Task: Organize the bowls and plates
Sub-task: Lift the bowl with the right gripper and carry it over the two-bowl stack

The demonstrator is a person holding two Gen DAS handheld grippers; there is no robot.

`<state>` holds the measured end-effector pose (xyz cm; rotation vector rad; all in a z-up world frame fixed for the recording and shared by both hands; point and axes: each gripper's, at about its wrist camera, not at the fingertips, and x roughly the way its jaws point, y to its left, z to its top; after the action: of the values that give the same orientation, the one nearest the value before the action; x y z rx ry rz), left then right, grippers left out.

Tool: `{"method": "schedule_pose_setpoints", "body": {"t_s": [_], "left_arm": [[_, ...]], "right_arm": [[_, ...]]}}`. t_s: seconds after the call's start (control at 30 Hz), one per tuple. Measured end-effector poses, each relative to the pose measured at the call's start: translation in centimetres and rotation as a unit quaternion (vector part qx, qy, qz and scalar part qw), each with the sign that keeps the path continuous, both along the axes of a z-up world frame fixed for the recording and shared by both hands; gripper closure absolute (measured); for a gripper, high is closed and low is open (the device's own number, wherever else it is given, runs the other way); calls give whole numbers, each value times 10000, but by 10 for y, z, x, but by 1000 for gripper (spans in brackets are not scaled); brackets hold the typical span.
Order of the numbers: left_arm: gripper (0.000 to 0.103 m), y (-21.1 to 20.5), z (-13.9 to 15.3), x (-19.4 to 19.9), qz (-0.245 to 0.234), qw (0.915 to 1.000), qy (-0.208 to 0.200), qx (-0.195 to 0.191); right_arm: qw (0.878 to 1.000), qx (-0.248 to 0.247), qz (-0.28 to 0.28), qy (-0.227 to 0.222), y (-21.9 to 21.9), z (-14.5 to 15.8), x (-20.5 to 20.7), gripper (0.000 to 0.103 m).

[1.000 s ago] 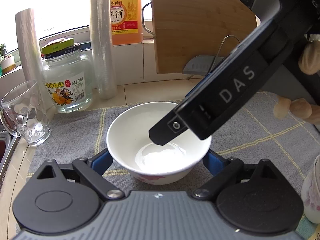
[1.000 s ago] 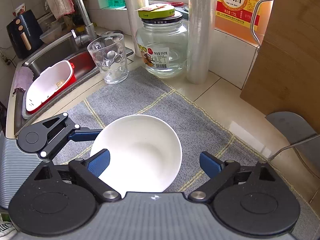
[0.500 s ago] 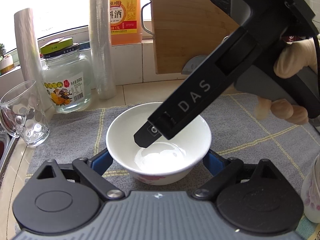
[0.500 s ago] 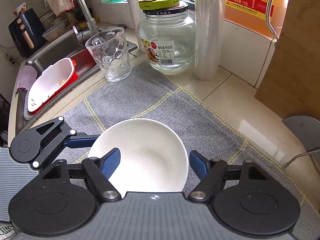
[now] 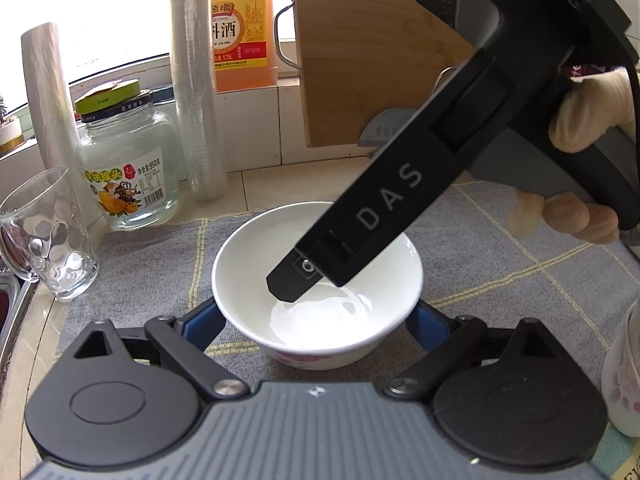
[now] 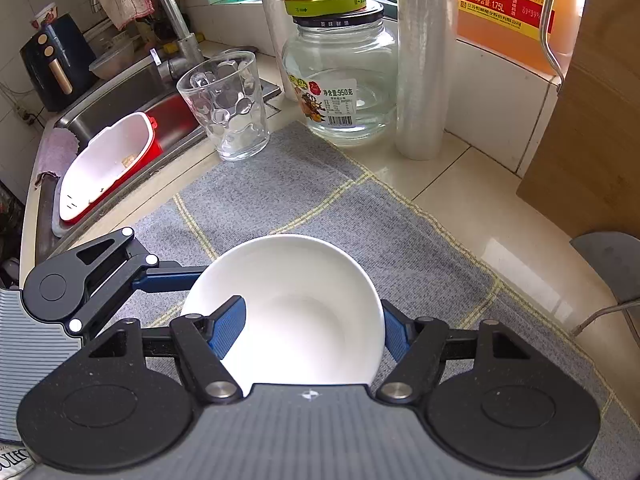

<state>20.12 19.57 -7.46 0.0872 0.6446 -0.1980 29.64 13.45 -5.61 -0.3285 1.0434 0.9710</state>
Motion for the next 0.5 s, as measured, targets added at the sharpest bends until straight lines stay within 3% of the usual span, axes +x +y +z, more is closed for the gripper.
{"method": "schedule_pose_setpoints", "body": {"t_s": [0.5], "left_arm": [[8,-9,22,-24,-212,9997,95,91]], "right_arm": [[9995,286,-40,82,-21,22,-25,27]]}}
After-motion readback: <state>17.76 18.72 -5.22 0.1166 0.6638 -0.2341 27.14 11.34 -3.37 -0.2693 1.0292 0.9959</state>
